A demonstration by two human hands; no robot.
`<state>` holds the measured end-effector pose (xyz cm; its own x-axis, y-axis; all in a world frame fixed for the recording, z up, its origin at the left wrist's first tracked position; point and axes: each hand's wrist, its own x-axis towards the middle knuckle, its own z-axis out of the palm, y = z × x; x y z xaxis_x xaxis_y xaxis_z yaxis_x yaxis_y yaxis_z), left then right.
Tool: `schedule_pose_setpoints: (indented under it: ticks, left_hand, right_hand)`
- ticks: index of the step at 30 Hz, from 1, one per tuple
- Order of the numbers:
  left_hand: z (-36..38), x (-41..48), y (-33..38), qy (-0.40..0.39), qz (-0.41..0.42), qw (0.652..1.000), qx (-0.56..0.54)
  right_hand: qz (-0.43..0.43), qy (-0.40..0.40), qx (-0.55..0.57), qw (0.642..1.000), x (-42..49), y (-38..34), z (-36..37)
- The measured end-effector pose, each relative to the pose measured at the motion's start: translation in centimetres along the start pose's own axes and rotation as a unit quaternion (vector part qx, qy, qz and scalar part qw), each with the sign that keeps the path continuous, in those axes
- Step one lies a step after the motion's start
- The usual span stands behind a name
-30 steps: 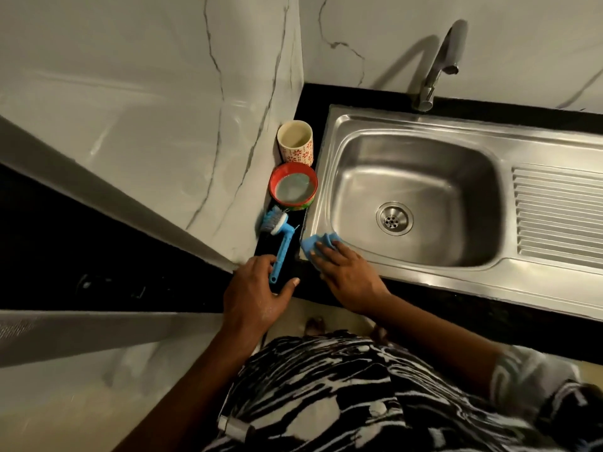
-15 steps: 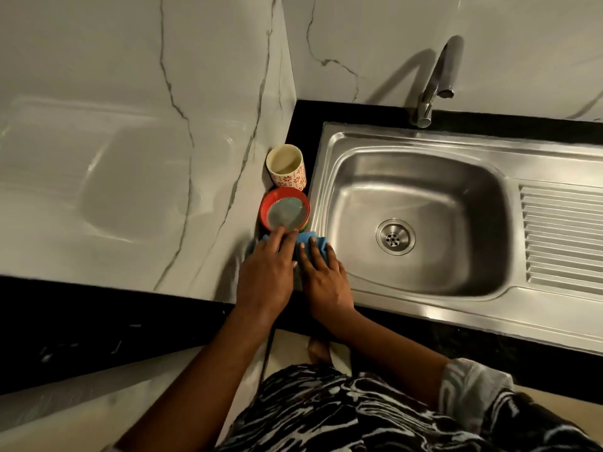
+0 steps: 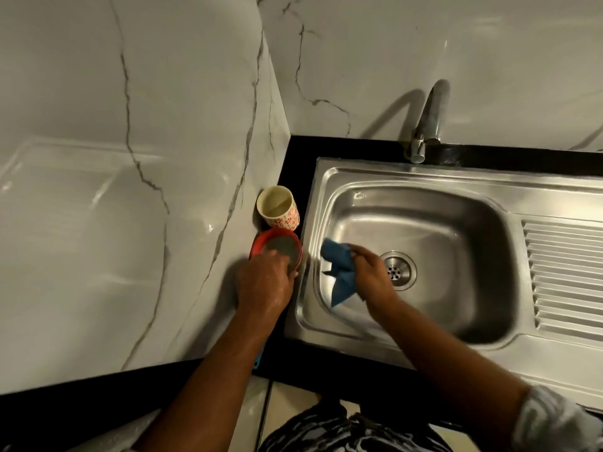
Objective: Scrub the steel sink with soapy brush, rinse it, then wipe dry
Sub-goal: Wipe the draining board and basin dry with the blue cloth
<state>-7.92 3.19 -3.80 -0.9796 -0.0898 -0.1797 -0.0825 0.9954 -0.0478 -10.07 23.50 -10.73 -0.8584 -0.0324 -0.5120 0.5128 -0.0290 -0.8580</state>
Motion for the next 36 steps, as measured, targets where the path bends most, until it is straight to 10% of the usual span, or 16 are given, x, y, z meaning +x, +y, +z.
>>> schedule_pose_setpoints:
  ticks: [5,10,17,36]
  left_hand:
    - [1.4,0.0,-0.1,0.009,-0.01,0.999,-0.035]
    - [1.4,-1.4,0.0,0.043,-0.021,0.997,-0.066]
    - [1.4,-4.3,-0.1,0.036,-0.047,0.991,-0.119]
    - [0.7,-3.8,1.1,0.033,-0.038,0.996,-0.078]
  right_hand:
    - [-0.12,0.076,-0.062,0.988,8.5,-7.2,-1.4]
    - [-0.328,0.145,-0.303,0.883,17.4,-11.9,2.3]
    - [-0.245,0.051,-0.638,0.728,20.8,-7.5,5.3]
    - [-0.257,-0.095,-0.587,0.762,2.2,3.5,3.5]
